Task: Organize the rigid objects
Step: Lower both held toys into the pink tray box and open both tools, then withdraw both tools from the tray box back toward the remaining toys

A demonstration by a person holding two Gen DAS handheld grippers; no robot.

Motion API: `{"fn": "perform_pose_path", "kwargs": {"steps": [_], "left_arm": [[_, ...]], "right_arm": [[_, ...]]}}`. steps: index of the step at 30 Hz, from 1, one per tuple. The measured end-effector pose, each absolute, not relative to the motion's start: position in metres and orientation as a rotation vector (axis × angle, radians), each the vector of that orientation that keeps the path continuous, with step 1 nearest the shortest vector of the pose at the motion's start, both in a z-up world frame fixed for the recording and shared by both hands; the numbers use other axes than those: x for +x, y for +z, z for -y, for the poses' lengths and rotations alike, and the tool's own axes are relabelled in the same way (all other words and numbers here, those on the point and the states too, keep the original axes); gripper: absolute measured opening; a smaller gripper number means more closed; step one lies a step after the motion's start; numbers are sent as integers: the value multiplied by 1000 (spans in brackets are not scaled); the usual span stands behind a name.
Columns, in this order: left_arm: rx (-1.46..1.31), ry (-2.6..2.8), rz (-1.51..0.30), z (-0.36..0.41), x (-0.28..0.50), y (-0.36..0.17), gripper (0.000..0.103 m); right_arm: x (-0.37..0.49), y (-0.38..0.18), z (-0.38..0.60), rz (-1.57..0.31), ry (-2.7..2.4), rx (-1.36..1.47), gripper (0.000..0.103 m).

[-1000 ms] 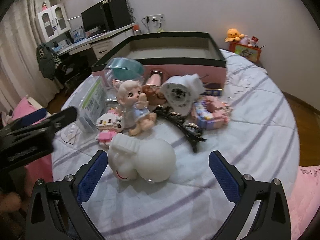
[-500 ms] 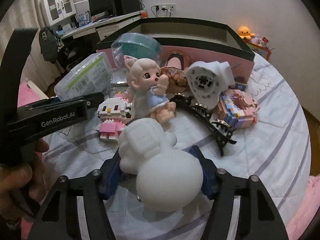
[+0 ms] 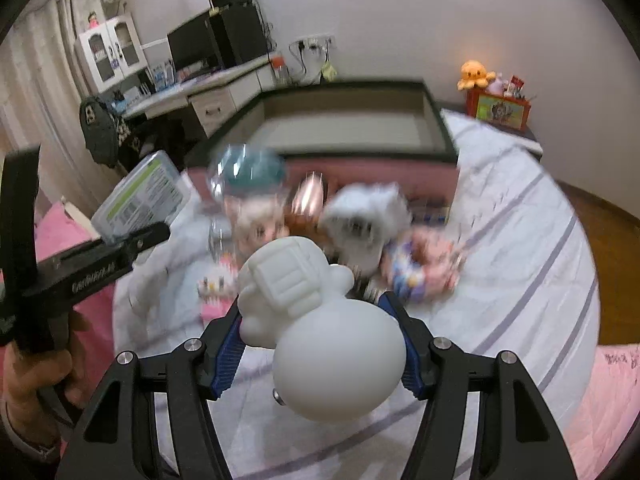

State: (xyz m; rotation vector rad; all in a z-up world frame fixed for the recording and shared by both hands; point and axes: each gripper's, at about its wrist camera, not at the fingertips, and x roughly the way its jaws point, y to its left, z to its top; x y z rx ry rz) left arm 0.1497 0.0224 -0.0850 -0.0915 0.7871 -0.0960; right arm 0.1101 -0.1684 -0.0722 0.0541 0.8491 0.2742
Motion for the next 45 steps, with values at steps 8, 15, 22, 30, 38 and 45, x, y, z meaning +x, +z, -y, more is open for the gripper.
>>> {"fn": "perform_pose_path", "kwargs": {"steps": [8,15,22,30,38,45], "left_arm": [[-86,-110,-688,-20,200,-40,33],[-93,-141,-723,-2,272,-37,33],[-78,-139,-820,13,315,-67,35],[-45,-69,-736,8,292,-53,103],[-74,-68,-688,-11,239,-34,103],[-61,-54,-660,-10,180,-24,103]], "right_arm": [[178,-26,169,-730,259,-1,65],[249,-41,172,-770,213,-6,65],[289,-72,170,-862,187,-38,66],[280,-68,180,-848,163,-8,94],[226,-39,203,-758,143,115,103],[165,-16,212,-686,118,154,103]]}}
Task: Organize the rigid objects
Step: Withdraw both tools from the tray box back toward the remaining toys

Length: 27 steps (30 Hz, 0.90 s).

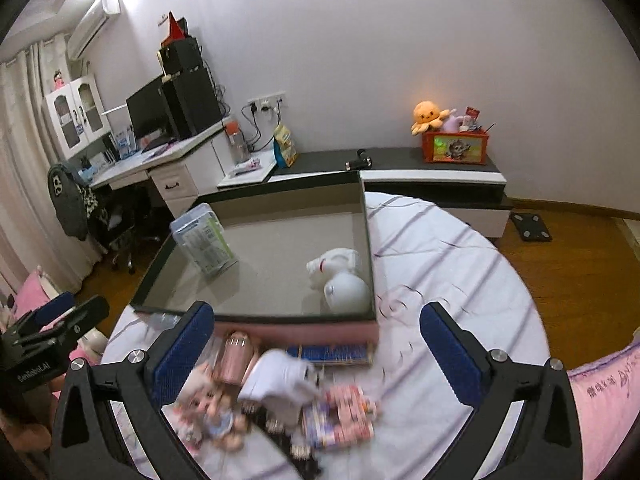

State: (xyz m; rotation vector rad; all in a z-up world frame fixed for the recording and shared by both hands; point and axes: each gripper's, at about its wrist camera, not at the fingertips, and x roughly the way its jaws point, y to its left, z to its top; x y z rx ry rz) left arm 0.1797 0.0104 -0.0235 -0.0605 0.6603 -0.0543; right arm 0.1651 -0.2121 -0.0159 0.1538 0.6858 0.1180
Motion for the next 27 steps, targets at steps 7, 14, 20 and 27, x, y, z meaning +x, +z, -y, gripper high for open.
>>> {"fn": "perform_pose_path", "kwargs": {"steps": [7,14,20,27], "left_arm": [[-49,-26,-627,-7,135,-12,103],[-44,-29,-604,-1,95,-6,103],[-43,-4,-599,4,77,-6,103],[-48,51,-599,13,62,-8,103]], "right_arm": [[116,1,205,-628,95,156,103],[75,6,194,-583,94,122,103],[57,2,195,-579,121,119,103],[55,1,201,-577,170,121,103]]}}
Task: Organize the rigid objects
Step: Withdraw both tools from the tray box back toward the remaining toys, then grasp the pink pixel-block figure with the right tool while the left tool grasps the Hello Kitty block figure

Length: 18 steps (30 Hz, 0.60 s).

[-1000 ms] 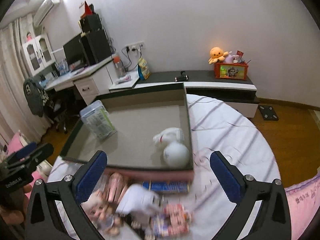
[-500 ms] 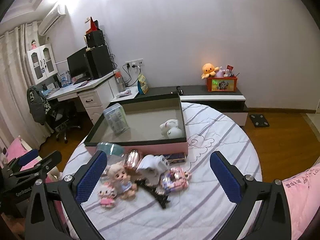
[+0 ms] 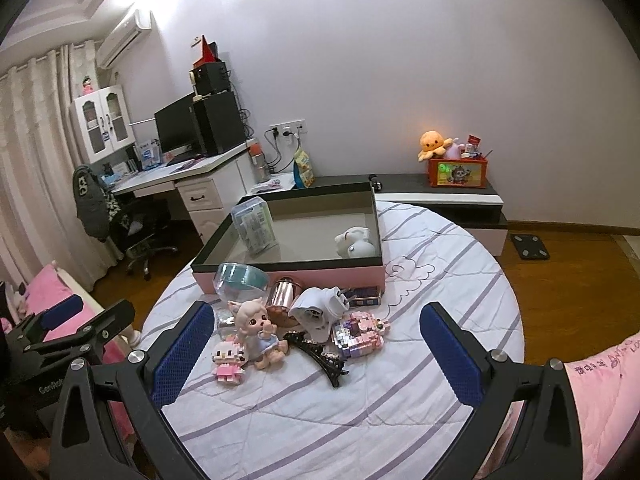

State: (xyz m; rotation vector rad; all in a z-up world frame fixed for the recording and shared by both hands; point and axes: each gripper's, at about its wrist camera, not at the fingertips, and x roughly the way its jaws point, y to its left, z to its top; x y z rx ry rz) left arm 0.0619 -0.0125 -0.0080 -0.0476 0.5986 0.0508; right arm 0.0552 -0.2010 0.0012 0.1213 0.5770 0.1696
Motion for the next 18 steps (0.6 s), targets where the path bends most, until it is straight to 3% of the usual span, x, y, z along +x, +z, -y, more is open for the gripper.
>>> {"fn": "perform_pose_path", "kwargs": {"steps": [18], "left_arm": [[-39,-45,-715,16,84,-52,103]], "right_arm": [[67,-26,206,-659,57,102,103]]}}
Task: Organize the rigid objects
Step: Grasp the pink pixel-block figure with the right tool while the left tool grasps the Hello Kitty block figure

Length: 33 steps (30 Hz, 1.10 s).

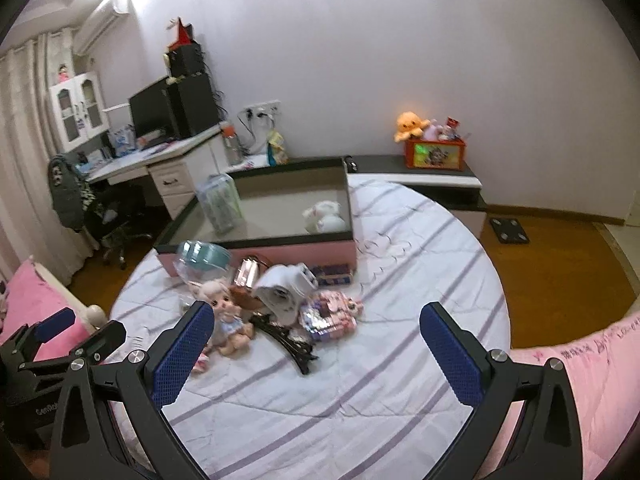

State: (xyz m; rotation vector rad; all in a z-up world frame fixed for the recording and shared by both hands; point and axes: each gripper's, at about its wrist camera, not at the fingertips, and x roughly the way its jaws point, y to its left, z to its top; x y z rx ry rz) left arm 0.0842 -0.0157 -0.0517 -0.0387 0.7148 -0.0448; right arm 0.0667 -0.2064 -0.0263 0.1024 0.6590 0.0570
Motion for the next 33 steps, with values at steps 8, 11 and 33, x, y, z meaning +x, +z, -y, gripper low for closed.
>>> {"fn": "perform_pose_path", "kwargs": {"steps": [8,11,33], "left_arm": [[-78,-76,-784,16,101,-84,103],[-68,-69,-816,20,108,-98,103],[-55,-115,-898,41,149,-131,80]], "right_arm": [[83,-46,200,-739,19,42,103],[91,-56,199,-771,17,31,103],[162,-114,210,-935,24,-29,100]]}}
